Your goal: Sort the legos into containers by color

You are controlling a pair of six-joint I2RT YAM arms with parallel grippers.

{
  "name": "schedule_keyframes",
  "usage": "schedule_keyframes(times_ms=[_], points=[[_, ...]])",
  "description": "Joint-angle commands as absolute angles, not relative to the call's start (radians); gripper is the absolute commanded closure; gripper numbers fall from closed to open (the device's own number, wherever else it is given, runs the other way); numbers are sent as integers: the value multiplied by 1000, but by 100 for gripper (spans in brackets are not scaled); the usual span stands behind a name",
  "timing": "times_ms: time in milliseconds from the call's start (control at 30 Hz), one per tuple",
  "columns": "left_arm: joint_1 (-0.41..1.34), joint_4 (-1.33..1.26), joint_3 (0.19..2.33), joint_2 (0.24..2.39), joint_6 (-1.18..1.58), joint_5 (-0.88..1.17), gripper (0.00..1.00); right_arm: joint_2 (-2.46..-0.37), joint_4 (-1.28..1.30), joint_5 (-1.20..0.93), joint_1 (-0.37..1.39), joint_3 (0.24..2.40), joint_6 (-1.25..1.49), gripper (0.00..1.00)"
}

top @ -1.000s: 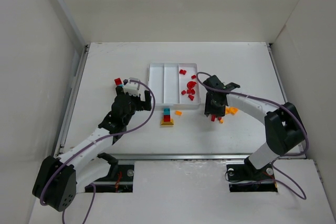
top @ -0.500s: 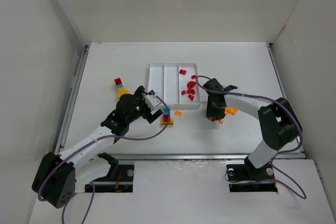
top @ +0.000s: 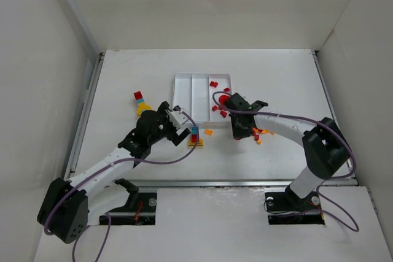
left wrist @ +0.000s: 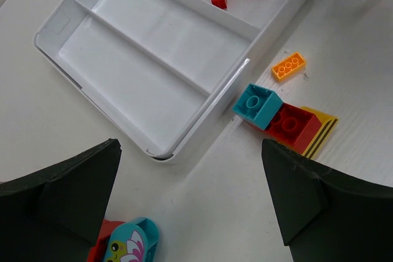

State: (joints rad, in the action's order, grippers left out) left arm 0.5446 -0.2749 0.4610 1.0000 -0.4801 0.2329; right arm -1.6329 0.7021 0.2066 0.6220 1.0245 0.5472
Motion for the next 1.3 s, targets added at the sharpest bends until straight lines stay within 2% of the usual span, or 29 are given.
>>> schedule_keyframes(times_ms=[0, 200, 333, 400, 433, 467, 567, 700, 1000, 1133, 1167, 1200, 1267], points=[[558, -291, 505, 996, -428, 233, 2, -1568, 683, 255, 676, 1156, 470, 100], [558, -301, 485, 996, -393, 206, 1, -1716, 591, 255, 658, 1418, 388, 100], [558, -301, 474, 985, -393, 170, 1, -1932, 620, 265, 614, 1627, 367, 100], [558, -301, 465, 974, -393, 161, 1, -1992, 638, 236, 595, 1701, 367, 95], [558, -310, 465, 974, -393, 150, 1, -2035, 650, 236, 585, 1759, 353, 90], [558, -310, 465, 974, -402, 150, 1, -2052, 650, 236, 584, 1784, 342, 67], [558, -321, 456, 974, -402, 141, 1, -2083, 680, 247, 584, 1860, 330, 34], [558, -321, 456, 974, -402, 141, 1, -2042, 716, 256, 584, 1882, 319, 25], [558, -339, 446, 974, -393, 141, 1, -1830, 759, 275, 554, 1651, 313, 25], [558, -339, 446, 974, -393, 132, 1, -1723, 746, 224, 514, 1437, 371, 44], [558, -339, 446, 974, -393, 132, 1, -1711, 746, 207, 514, 1396, 394, 55], [558, -339, 437, 974, -393, 132, 1, -1700, 732, 190, 499, 1361, 405, 59], [558, -339, 437, 974, -393, 132, 1, -1678, 707, 146, 499, 1272, 423, 62]])
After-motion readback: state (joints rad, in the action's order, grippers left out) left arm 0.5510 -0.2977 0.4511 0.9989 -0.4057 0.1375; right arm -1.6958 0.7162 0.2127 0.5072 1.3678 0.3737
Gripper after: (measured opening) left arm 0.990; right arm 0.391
